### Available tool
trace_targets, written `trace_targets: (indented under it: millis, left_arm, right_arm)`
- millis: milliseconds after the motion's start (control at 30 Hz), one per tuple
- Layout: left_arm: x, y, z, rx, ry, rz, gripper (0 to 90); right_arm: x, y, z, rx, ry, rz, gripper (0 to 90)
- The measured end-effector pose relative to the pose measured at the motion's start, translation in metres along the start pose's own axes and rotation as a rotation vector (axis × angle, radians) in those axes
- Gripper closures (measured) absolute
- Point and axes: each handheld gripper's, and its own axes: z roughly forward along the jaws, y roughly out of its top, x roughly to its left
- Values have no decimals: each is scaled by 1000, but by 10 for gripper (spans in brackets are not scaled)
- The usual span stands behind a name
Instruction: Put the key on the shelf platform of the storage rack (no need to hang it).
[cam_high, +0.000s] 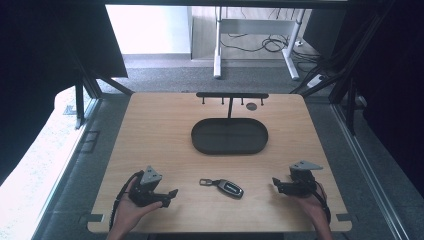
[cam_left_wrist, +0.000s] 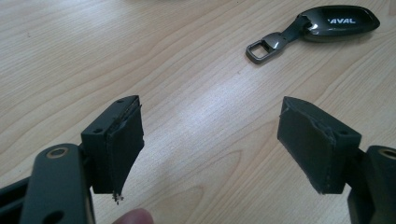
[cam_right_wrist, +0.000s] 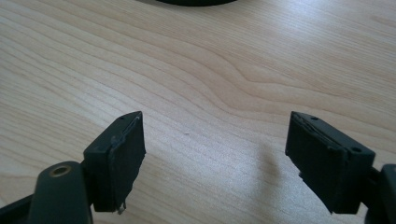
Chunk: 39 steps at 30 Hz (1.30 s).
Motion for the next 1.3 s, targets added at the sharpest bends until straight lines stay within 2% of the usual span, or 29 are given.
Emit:
trace_targets:
  millis: [133,200,267,400,567,767,833,900,967,1167,1200,1300]
  left_arm:
    - [1,-1,3,12,-3,0,228]
    - [0,0,2,9,-7,7,227]
    - [0,0,1,6,-9,7,227]
    - [0,1,0,1,-7,7,227]
    - [-1,1,2,4,-10,4,227]
    - [-2,1,3,8,-10,-3,227]
    - [-1,1,4,14,-11,0,228]
    - [-1,0,7,22,-14,0,228]
    - [-1,0,7,21,-18,2,227]
    - [-3,1,5,14,-25,14,227]
    - [-4,2,4,12,-24,14,227]
    - [-4,2,2,7,-23,11,228]
  right_arm:
    - [-2,-3,0,-1,-3,2,208]
    - [-2,-4,0,7,-9,-22,219]
    - [-1,-4,-1,2,-8,-27,223]
    - [0,-3,-3,-3,-8,-11,240]
    - [-1,-2,-6,-4,7,-1,265]
    - [1,0,-8,0,32,-15,286]
    - [1,0,-6,42,37,-30,296]
    - [2,2,-7,55,37,-37,302]
    - [4,10,-11,83,35,-63,315]
    - [12,27,-20,108,59,-102,322]
    - [15,34,-22,124,60,-131,324]
    - [18,40,-23,136,67,-152,323]
